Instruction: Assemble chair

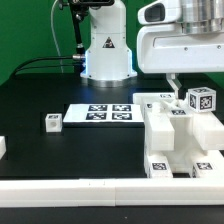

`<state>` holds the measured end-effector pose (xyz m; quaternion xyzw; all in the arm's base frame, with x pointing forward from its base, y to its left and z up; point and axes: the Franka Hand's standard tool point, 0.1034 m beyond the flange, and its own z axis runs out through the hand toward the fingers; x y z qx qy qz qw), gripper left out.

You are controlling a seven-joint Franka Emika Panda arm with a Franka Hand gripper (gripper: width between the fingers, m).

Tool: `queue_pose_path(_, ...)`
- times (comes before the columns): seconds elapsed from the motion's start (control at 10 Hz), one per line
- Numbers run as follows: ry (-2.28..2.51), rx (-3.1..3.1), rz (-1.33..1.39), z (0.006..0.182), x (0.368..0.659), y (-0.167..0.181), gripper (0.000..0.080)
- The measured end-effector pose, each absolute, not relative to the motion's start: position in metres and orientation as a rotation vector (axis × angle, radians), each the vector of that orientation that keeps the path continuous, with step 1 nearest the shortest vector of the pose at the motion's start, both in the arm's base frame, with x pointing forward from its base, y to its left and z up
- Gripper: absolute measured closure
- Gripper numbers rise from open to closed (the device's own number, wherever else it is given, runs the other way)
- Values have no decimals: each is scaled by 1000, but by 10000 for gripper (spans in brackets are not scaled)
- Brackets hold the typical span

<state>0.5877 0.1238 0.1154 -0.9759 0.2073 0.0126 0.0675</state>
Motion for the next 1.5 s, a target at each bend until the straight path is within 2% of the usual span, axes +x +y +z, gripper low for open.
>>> queue_pose_path(0.3, 380, -2979, 19, 115, 589, 119, 150)
queue_pose_path(0.4, 415, -2975, 21, 115, 589, 119, 259)
queue_pose_path(0.5, 436, -2971, 23, 115, 589, 119, 259)
queue_pose_path(0.6, 524, -2957, 29, 115, 589, 120, 502)
queue_pose_path(1.5, 1261, -2731, 81, 115, 590, 120, 518)
